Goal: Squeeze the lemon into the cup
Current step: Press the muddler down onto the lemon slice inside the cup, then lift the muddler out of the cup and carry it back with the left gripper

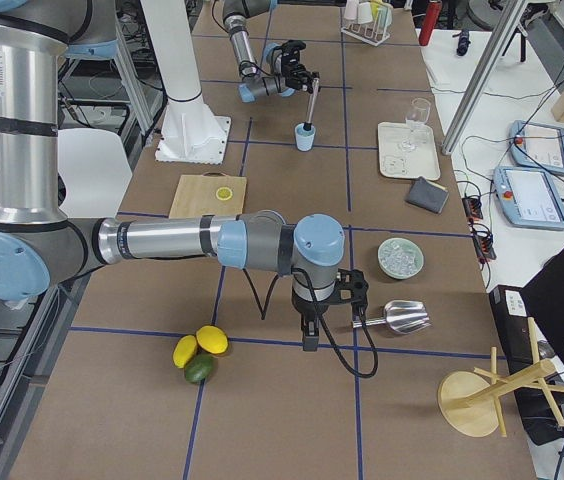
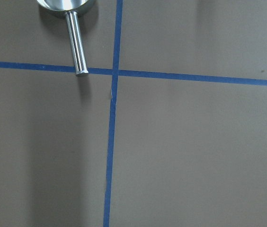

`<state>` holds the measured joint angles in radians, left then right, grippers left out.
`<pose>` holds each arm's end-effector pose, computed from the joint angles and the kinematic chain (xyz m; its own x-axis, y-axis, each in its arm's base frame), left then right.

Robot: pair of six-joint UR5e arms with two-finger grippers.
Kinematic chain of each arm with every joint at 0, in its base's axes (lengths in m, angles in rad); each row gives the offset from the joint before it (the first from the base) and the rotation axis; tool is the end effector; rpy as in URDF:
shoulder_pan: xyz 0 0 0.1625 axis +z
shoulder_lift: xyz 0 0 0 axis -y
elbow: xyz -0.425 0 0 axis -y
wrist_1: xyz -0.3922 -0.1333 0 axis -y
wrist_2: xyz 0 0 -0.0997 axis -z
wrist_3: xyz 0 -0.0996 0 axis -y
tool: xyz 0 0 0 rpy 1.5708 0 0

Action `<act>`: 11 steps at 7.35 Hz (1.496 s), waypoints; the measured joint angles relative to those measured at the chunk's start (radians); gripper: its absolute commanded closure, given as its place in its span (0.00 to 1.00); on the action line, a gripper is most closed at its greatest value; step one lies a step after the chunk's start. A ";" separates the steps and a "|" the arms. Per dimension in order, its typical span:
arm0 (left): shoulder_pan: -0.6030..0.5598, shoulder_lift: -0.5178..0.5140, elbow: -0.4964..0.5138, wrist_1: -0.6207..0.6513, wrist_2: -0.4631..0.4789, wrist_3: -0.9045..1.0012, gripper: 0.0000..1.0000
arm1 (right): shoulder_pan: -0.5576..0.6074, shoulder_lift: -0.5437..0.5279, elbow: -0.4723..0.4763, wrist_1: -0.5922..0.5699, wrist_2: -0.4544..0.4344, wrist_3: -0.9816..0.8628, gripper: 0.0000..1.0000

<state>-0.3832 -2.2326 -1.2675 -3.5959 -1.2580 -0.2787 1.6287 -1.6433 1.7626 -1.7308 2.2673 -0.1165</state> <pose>0.5148 -0.3843 0.2228 0.3454 0.8471 -0.4040 0.7994 -0.0400 0.5994 0.0956 -0.4504 0.6201 0.7658 -0.0460 0.6414 0.0314 0.9989 0.0341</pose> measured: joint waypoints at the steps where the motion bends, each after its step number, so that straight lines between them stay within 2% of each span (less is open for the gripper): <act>1: -0.029 0.003 -0.025 0.006 -0.019 -0.009 1.00 | 0.000 0.000 0.000 0.000 0.000 0.000 0.00; 2: -0.054 0.017 -0.059 0.040 -0.041 -0.027 1.00 | 0.000 0.000 0.000 -0.001 -0.001 0.001 0.00; 3: -0.071 0.042 -0.124 0.150 -0.055 -0.056 1.00 | 0.000 0.000 0.000 -0.001 -0.001 0.001 0.00; 5: -0.095 0.078 -0.273 0.503 -0.091 -0.172 1.00 | 0.000 -0.001 0.000 0.000 0.000 0.000 0.00; 7: -0.145 0.107 -0.426 0.919 -0.194 -0.257 1.00 | 0.000 -0.001 0.000 0.000 0.000 0.000 0.00; 9: -0.253 0.123 -0.551 1.334 -0.364 -0.302 1.00 | 0.000 0.000 0.000 0.000 0.001 0.000 0.00; 11: -0.396 0.132 -0.599 1.672 -0.610 -0.320 1.00 | 0.000 0.000 0.000 0.000 0.000 -0.001 0.00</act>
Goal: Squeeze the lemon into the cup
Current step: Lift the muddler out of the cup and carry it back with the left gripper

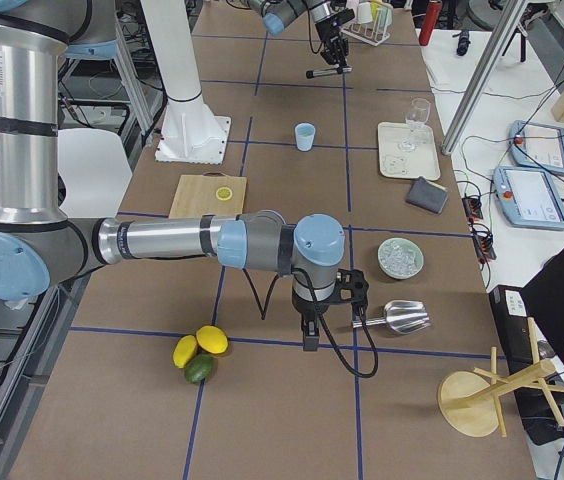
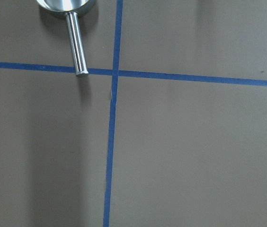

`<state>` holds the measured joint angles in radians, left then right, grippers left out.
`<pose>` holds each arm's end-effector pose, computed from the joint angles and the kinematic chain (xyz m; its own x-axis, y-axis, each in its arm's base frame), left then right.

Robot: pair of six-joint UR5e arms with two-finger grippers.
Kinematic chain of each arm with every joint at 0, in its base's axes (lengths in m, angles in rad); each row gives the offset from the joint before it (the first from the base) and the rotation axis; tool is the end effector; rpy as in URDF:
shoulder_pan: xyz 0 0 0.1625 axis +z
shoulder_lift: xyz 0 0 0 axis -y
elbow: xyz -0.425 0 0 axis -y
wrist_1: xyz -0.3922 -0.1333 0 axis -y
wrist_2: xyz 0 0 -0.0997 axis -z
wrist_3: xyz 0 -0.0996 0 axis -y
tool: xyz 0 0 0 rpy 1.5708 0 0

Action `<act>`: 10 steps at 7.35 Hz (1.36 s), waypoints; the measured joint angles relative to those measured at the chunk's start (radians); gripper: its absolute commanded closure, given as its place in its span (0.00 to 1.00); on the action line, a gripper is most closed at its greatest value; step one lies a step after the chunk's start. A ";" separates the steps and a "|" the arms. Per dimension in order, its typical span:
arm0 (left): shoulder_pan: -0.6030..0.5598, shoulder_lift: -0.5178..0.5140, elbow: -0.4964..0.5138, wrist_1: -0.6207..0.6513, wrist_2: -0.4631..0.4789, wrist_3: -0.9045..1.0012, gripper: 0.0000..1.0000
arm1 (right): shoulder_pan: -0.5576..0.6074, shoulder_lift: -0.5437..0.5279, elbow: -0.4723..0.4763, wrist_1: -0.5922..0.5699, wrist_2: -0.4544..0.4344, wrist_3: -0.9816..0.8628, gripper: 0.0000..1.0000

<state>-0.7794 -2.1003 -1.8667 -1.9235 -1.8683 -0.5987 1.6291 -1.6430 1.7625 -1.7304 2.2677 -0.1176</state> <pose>0.3585 -0.5006 0.1854 0.5494 0.5675 -0.6133 0.0453 0.7127 0.7000 0.0958 -0.4505 0.6199 0.7656 -0.0471 0.6416 0.0318 0.9989 0.0354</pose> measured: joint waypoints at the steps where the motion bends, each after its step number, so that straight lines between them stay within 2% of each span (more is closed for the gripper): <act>1: -0.049 0.020 -0.017 0.131 -0.082 -0.004 1.00 | 0.000 0.000 0.000 0.000 0.000 0.000 0.00; 3: -0.095 0.109 -0.033 0.244 -0.185 -0.127 1.00 | 0.000 0.000 0.000 0.000 0.001 -0.001 0.00; 5: -0.103 0.200 -0.027 0.252 -0.204 -0.226 1.00 | 0.000 0.000 0.001 0.000 0.001 0.000 0.00; 6: -0.103 0.248 -0.013 0.227 -0.204 -0.233 1.00 | 0.000 0.000 0.002 0.000 0.001 0.000 0.00; 8: -0.102 0.331 0.056 0.101 -0.203 -0.235 1.00 | 0.000 0.000 0.005 0.000 0.001 0.001 0.00; 10: -0.100 0.353 0.124 0.035 -0.173 -0.242 1.00 | 0.000 0.000 0.008 0.000 0.002 0.002 0.00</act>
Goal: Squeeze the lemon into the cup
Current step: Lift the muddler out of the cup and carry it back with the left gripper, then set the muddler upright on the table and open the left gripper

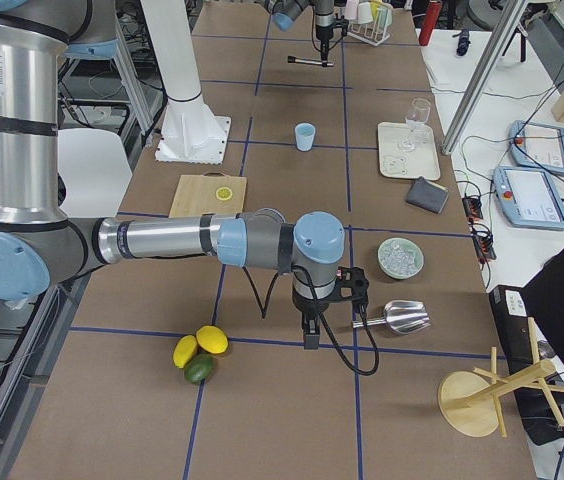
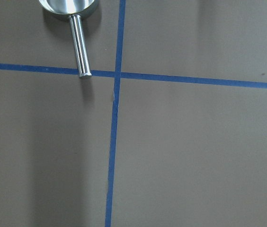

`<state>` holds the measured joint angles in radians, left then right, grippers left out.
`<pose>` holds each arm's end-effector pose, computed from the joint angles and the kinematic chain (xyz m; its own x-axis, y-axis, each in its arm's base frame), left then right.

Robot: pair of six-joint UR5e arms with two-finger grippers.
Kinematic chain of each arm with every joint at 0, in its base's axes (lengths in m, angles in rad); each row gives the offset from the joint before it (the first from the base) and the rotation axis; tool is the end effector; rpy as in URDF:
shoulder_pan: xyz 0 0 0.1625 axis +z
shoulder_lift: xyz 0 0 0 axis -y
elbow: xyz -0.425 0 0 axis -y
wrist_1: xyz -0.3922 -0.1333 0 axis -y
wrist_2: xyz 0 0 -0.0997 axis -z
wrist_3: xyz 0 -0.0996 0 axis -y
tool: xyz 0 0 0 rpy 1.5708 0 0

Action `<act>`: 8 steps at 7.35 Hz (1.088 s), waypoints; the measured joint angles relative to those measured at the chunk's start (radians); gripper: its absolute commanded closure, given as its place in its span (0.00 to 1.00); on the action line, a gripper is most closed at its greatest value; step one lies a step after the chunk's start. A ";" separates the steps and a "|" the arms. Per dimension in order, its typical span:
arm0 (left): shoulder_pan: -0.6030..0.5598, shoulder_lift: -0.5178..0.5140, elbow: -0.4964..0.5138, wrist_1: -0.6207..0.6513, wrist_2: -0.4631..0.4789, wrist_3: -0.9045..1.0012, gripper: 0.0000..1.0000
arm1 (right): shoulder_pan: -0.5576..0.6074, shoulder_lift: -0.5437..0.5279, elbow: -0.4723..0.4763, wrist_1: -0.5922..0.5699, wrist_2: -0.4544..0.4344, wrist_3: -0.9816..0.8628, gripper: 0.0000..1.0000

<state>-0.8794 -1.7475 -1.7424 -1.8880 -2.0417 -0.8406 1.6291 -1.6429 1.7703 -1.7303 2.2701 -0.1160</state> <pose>0.2998 -0.5004 0.4553 0.7124 0.0715 -0.6981 0.0439 0.9883 0.1460 0.0956 -0.4508 0.6159 0.7644 -0.0507 0.6427 0.0304 0.9986 0.0426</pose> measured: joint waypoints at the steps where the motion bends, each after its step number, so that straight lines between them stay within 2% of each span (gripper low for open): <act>1: 0.002 0.001 0.022 -0.008 0.019 -0.004 1.00 | 0.000 0.000 0.000 0.000 0.000 0.000 0.00; 8: 0.011 -0.005 0.081 -0.013 0.064 -0.043 0.97 | 0.000 0.002 0.002 0.000 0.000 -0.001 0.00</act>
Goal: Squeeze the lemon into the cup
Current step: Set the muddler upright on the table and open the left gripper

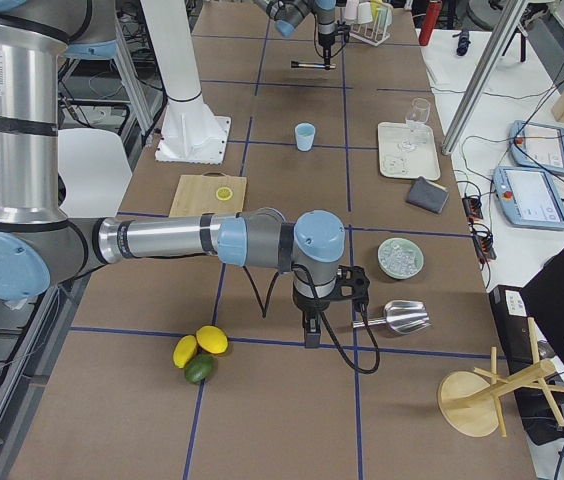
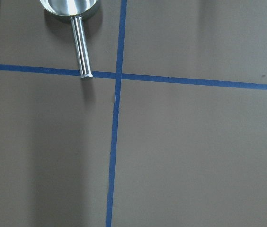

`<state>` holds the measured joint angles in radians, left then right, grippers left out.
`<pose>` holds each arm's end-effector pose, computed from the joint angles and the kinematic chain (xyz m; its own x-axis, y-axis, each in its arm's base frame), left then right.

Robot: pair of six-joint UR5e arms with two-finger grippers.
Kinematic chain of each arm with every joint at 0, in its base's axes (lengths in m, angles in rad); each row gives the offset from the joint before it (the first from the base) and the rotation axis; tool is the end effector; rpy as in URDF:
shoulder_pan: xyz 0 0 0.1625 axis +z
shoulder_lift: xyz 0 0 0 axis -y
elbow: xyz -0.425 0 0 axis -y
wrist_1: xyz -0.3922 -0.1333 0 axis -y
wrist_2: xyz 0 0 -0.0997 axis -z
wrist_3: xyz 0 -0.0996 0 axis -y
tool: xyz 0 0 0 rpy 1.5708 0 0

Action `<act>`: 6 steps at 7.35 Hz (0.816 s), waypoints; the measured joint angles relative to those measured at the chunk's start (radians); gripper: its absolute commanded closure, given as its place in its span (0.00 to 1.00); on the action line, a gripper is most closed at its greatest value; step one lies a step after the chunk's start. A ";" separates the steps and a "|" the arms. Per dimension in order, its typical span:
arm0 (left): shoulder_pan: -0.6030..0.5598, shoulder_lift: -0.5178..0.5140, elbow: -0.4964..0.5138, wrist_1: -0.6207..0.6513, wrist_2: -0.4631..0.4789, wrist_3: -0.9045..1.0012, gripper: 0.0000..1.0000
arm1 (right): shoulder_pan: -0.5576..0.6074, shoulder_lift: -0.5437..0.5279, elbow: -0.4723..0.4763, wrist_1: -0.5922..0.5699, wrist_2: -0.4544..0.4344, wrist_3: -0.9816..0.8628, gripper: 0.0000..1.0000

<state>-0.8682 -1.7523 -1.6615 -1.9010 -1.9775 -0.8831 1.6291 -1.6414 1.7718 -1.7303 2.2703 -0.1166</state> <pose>0.3086 -0.5098 0.4940 0.7644 -0.0006 -0.6447 0.0917 0.9899 0.1078 0.0956 -0.4515 0.6145 0.7644 -0.0532 0.6426 0.0309 0.9985 0.0460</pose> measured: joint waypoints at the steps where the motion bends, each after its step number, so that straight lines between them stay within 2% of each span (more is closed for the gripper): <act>1: 0.006 -0.001 0.000 -0.001 0.001 -0.001 0.96 | 0.000 0.000 0.000 0.000 0.000 0.000 0.00; 4: 0.042 -0.002 0.006 -0.002 0.010 -0.002 0.93 | 0.000 -0.001 -0.001 0.000 0.000 0.000 0.00; 5: 0.054 -0.004 0.018 -0.011 0.014 -0.002 0.86 | 0.000 -0.001 -0.001 0.000 0.000 0.000 0.00; 6: 0.063 -0.006 0.038 -0.034 0.015 -0.001 0.03 | 0.000 -0.002 -0.001 0.000 0.000 0.000 0.00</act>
<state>-0.8055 -1.7585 -1.6238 -1.9345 -1.9622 -0.8842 1.6291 -1.6429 1.7703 -1.7303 2.2703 -0.1166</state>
